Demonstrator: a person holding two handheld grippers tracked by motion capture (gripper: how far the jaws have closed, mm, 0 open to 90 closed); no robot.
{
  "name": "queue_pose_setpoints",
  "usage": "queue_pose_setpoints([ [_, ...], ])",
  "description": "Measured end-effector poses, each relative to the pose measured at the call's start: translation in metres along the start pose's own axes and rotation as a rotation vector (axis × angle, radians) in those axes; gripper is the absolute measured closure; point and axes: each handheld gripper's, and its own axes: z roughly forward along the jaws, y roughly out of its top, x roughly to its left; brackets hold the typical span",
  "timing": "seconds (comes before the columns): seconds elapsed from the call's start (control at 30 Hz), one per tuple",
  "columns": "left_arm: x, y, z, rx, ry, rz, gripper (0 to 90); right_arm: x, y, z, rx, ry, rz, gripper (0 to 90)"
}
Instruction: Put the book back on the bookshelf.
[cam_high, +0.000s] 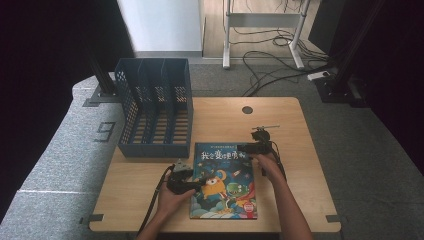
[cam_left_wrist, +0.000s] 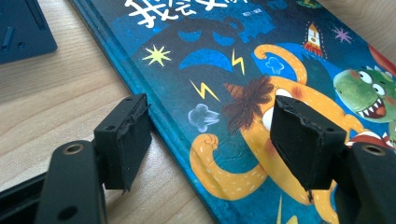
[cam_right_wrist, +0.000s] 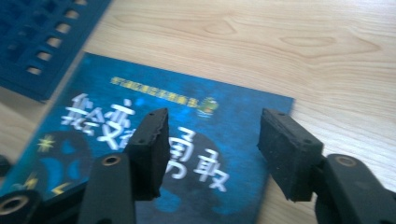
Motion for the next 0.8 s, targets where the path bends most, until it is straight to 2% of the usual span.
queue_pose_setpoints([
  [0.1, 0.001, 0.0, 0.0, -0.001, -0.005, -0.006, 28.6, -0.008, -0.003, 0.004, 0.032, -0.023, 0.03, 37.9],
  [0.23, 0.0, 0.0, 0.0, 0.001, -0.002, -0.003, 28.6, -0.015, -0.005, 0.009, 0.055, -0.024, 0.058, 37.1],
  [0.57, 0.0, 0.0, 0.0, 0.001, 0.0, -0.001, 28.7, -0.012, -0.006, 0.014, 0.068, -0.026, 0.053, 34.8],
  [0.67, -0.001, 0.0, 0.0, 0.001, 0.001, -0.001, 28.6, -0.011, -0.006, 0.015, 0.071, -0.002, 0.069, 33.7],
  [0.73, 0.0, 0.0, 0.0, 0.001, -0.001, -0.002, 28.6, -0.01, -0.005, 0.015, 0.075, -0.009, 0.067, 34.4],
  [0.8, 0.0, 0.0, 0.0, 0.002, -0.003, -0.004, 28.6, -0.011, -0.005, 0.015, 0.071, -0.004, 0.096, 34.7],
])
